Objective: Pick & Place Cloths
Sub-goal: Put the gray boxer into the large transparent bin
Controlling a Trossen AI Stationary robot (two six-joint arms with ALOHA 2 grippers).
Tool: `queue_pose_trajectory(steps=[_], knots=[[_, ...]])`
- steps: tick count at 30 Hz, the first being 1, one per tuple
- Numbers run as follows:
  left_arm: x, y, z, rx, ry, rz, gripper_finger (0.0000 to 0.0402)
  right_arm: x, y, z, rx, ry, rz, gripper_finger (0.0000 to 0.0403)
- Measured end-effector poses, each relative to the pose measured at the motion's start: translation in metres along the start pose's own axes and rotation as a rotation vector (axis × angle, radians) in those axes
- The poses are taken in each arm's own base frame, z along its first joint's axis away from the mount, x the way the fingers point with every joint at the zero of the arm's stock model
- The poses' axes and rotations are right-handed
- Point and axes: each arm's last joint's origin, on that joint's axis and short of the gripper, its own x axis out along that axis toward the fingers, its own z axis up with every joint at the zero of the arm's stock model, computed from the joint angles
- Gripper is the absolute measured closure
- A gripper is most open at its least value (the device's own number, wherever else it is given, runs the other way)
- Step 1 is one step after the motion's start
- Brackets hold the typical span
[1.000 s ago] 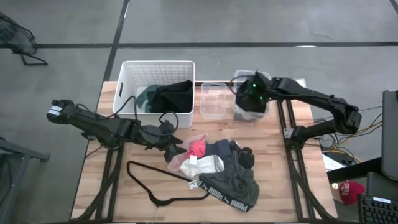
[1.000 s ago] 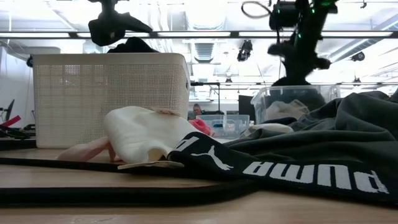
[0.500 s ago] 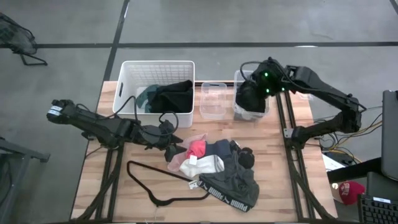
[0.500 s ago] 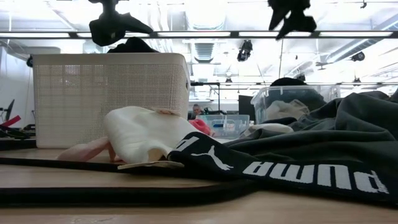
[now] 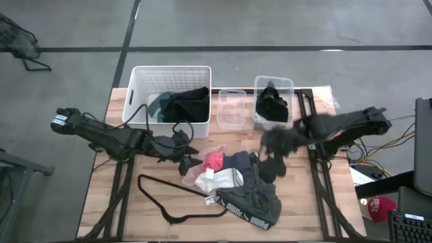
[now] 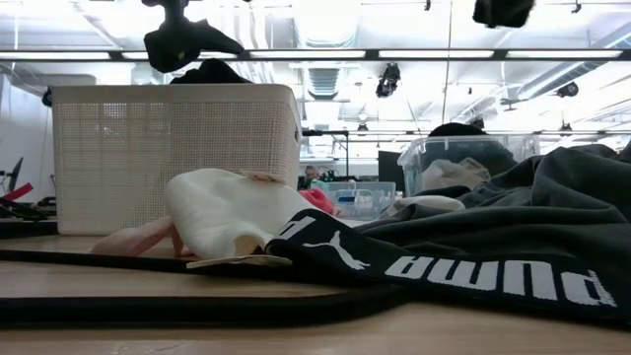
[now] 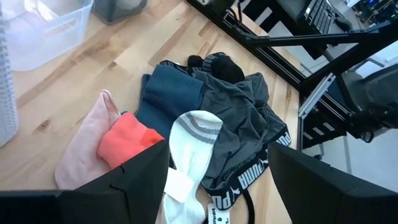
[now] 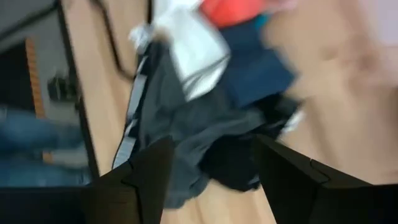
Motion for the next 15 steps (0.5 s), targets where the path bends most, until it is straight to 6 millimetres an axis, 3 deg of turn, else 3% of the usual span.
queue_pose_trajectory(steps=[7,15], knots=[[0.000,0.001,0.001,0.004,-0.019,0.020,0.0126,0.073,0.034,-0.027,-0.123,0.199,-0.070,0.0200],[0.000,0.001,0.001,-0.005,-0.022,0.023,0.0126,0.154,0.039,-0.033,-0.171,0.335,-0.198,0.0216]])
